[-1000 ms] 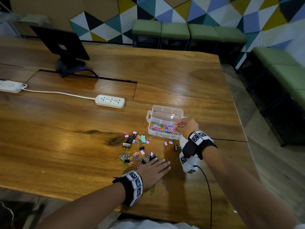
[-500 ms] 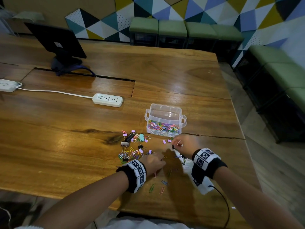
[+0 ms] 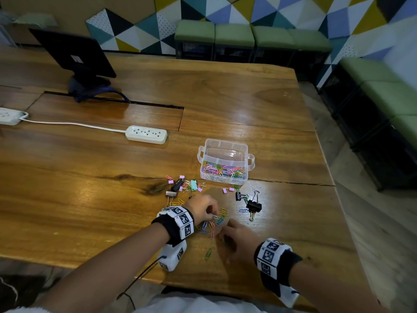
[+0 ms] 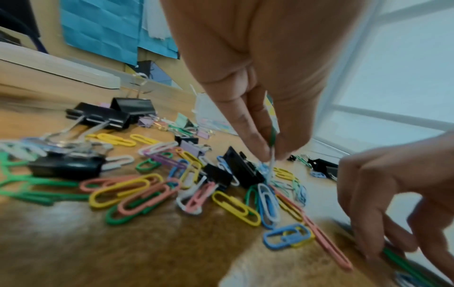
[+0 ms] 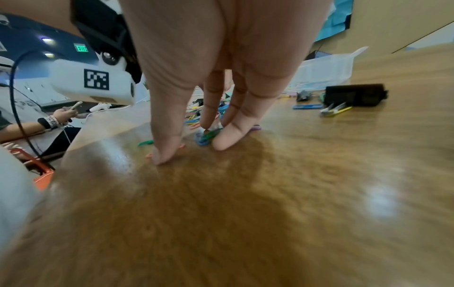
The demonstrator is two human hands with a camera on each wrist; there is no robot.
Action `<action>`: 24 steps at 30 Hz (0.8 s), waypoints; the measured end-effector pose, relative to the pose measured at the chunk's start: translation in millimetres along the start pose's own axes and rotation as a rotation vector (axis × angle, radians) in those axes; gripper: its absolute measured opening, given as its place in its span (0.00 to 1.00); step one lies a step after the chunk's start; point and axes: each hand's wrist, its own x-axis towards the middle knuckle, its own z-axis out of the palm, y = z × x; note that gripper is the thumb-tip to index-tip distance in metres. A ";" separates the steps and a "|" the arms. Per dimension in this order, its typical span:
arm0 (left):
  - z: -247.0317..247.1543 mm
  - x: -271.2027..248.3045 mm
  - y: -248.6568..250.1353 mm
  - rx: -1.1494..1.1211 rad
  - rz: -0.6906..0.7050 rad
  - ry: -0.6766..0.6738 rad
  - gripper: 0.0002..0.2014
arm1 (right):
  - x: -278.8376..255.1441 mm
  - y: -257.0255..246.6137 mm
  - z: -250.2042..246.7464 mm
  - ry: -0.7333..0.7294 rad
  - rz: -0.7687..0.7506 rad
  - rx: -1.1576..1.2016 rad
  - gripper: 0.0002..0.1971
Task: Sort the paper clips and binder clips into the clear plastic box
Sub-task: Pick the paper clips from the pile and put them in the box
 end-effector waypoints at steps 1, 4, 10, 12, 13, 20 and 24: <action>-2.2 -2.7 -3.3 -0.017 -0.003 0.007 0.08 | 2.4 -3.7 -0.1 0.009 -0.009 0.023 0.27; -7.8 -11.2 -12.8 -0.033 -0.021 0.042 0.08 | 14.2 -11.9 -5.0 0.062 -0.011 0.101 0.19; -16.0 -39.1 -21.3 0.102 -0.114 0.018 0.14 | 39.3 -16.3 -20.1 0.205 0.013 0.169 0.09; -13.6 -50.3 -25.2 0.182 -0.192 -0.074 0.21 | 42.2 -9.7 -24.9 0.271 0.030 0.201 0.10; -10.7 -54.8 -28.0 0.206 -0.233 -0.117 0.26 | 42.2 -5.2 -26.9 0.290 0.046 0.206 0.13; 14.5 -67.3 -34.0 0.133 -0.298 -0.071 0.20 | 36.6 2.5 -23.0 0.229 0.081 0.125 0.19; 26.1 -59.3 -21.8 0.118 -0.259 -0.041 0.16 | 31.5 -6.6 -8.3 0.191 0.054 0.125 0.16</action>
